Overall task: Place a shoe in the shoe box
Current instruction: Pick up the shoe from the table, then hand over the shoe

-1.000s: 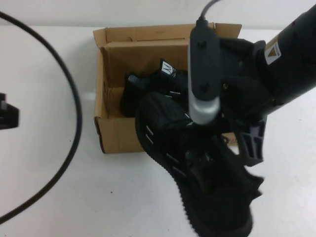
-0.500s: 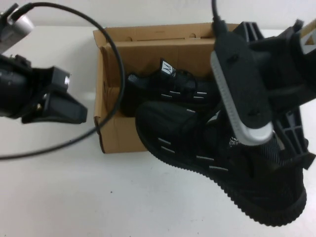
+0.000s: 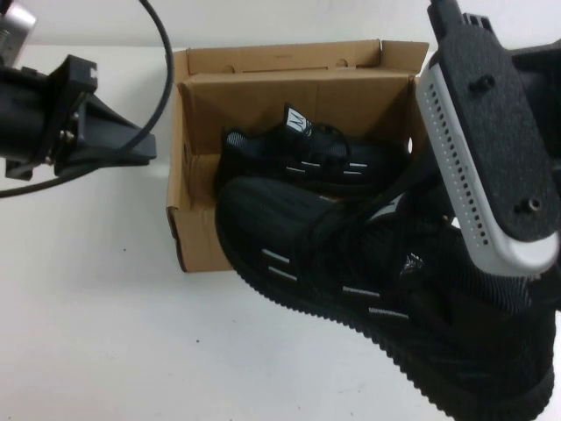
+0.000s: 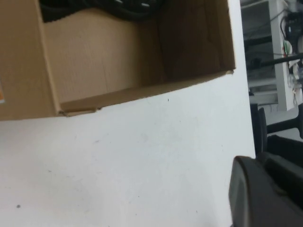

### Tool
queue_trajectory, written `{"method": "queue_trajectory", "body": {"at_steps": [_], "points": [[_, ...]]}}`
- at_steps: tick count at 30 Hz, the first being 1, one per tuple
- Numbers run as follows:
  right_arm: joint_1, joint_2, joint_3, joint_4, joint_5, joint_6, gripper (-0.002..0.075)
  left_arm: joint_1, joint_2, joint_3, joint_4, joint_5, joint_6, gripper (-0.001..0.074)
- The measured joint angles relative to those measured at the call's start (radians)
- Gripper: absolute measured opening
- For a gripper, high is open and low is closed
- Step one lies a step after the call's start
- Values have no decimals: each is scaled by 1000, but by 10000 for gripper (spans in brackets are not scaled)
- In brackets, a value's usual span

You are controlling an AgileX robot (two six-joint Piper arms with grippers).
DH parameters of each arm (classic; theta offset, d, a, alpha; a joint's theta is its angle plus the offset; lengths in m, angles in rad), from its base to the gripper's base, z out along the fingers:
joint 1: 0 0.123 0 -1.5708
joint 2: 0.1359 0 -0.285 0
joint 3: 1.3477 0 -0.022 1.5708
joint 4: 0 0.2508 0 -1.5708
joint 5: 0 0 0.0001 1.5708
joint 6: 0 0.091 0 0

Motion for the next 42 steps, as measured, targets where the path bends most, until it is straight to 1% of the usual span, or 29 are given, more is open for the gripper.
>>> {"method": "queue_trajectory", "body": {"at_steps": [2, 3, 4, 7, 9, 10, 12, 22, 27, 28, 29, 30, 32, 33, 34, 35, 42], "points": [[0, 0, 0, 12, 0, -15, -6, -21, 0, 0, -2, 0, 0, 79], [0, 0, 0, 15, 0, -20, -6, -36, 0, 0, 0, 0, -3, 140], [0, 0, 0, 20, 0, -24, -6, -53, 0, 0, 6, 0, -16, 221], [0, 0, 0, 29, 0, -39, -6, -107, 0, 0, 30, 0, -85, 517], [0, 0, 0, 36, 0, -45, -6, -137, 0, 0, 34, 0, -104, 613], [0, 0, 0, 35, 0, -47, -6, -152, 0, 0, 34, 0, -106, 640], [0, 0, 0, 38, 0, -49, -6, -176, 0, 0, 33, 0, -108, 666], [0, 2, 0, 41, 0, -52, -6, -275, 0, 0, 8, 2, -101, 669], [0, 2, 0, 41, 3, -52, -6, -305, 0, 0, 27, -4, -75, 668], [0, 2, 0, 41, 3, -52, -6, -305, 0, 0, 29, -4, -77, 653], [0, 2, 0, 41, 3, -52, -6, -305, 0, 0, 31, -4, -79, 620], [0, 2, 0, 41, 3, -52, -6, -305, 0, 0, 37, -6, -79, 548], [0, 2, 0, 38, 3, -52, -6, -305, 0, 0, 46, -14, -79, 345], [0, 2, 0, 38, 3, -52, -6, -305, 1, 0, 50, -17, -79, 229], [0, 2, 0, 37, 1, -52, -6, -305, 2, 0, 50, -18, -77, 155], [0, 2, 0, 36, 0, -52, -6, -305, 2, 0, 50, -19, -73, 114], [0, 2, 0, 34, -12, -52, -6, -305, 2, 0, 50, -19, -48, 108]]}}
